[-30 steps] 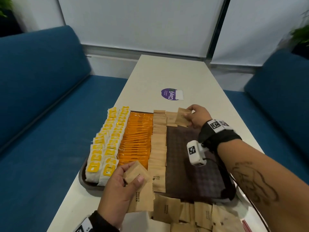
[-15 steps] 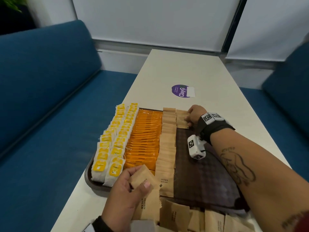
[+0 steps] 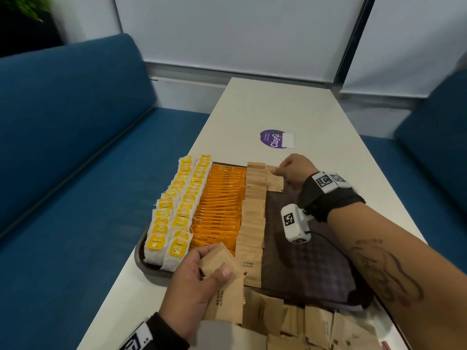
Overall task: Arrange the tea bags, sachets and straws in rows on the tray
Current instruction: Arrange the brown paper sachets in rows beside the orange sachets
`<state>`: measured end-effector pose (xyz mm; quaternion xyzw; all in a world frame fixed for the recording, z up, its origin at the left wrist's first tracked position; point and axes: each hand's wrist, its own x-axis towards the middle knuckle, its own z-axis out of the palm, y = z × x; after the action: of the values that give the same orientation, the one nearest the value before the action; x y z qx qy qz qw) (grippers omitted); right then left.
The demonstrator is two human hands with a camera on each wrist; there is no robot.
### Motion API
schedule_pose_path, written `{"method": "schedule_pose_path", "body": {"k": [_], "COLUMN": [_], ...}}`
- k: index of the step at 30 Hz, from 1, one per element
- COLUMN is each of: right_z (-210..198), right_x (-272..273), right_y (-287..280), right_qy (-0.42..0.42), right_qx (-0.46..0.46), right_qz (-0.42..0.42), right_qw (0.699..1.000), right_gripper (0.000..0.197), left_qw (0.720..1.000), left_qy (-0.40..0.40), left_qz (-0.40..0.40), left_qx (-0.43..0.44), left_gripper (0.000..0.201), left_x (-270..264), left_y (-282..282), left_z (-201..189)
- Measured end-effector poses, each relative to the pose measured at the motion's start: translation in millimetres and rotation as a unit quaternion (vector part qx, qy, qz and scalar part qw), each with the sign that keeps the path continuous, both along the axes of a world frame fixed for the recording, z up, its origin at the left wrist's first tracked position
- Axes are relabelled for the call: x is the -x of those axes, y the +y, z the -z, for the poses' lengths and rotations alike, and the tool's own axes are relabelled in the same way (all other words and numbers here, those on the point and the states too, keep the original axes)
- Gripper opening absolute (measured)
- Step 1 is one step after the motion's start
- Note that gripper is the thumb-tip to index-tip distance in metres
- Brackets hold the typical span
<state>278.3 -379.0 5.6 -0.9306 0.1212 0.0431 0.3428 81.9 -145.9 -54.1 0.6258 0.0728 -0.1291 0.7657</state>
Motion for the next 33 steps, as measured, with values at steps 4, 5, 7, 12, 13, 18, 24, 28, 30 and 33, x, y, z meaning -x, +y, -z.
{"method": "schedule_pose_path", "body": {"k": [4,5,7,12,13,18,24,28,30,33], "right_z": [-32.6,-37.1,-41.7,-34.9,-31.9,-24.1,-23.5,-26.0,-26.7,-21.7], "right_x": [64.8,80.3,109.3,157.5,162.8,176.8,164.4,147.2,125.4,79.1], "right_y": [27.2,32.9,42.8,59.3,61.1,59.7,47.4,42.6,31.9,2.2], "right_qy": [0.058,0.082,0.131,0.166,0.171,0.176,0.175,0.143,0.086,0.036], "right_qx": [-0.059,-0.061,-0.083,-0.141,-0.146,-0.166,-0.226,-0.181,-0.138,-0.129], "right_qz": [-0.141,-0.176,-0.221,-0.239,-0.231,-0.201,-0.163,-0.146,-0.094,0.028], "right_qw": [0.987,0.979,0.963,0.946,0.947,0.949,0.944,0.962,0.982,0.991], "right_gripper": [0.024,0.025,0.025,0.02,0.017,0.008,0.01,0.006,0.009,0.016], "left_qw": [1.0,1.0,0.999,0.996,0.995,0.995,0.997,0.995,0.995,0.995], "left_qy": [-0.022,-0.027,-0.039,-0.081,-0.087,-0.076,-0.052,-0.048,-0.043,-0.027], "left_qz": [-0.001,0.0,0.002,0.03,0.033,0.053,0.048,0.044,0.037,0.025], "left_qx": [-0.008,-0.007,-0.008,-0.03,-0.031,-0.024,-0.041,-0.071,-0.079,-0.092], "left_gripper": [0.038,0.037,0.035,0.041,0.045,0.053,0.053,0.043,0.027,0.012], "left_x": [0.0,0.3,1.2,5.8,7.4,12.3,8.6,0.6,-2.5,-4.3], "left_y": [-4.1,-5.7,-8.6,-14.6,-15.0,-17.5,-17.6,-15.9,-14.4,-12.8], "left_z": [-2.4,-4.1,-7.2,-14.1,-15.6,-16.7,-16.5,-16.6,-17.4,-17.6]}}
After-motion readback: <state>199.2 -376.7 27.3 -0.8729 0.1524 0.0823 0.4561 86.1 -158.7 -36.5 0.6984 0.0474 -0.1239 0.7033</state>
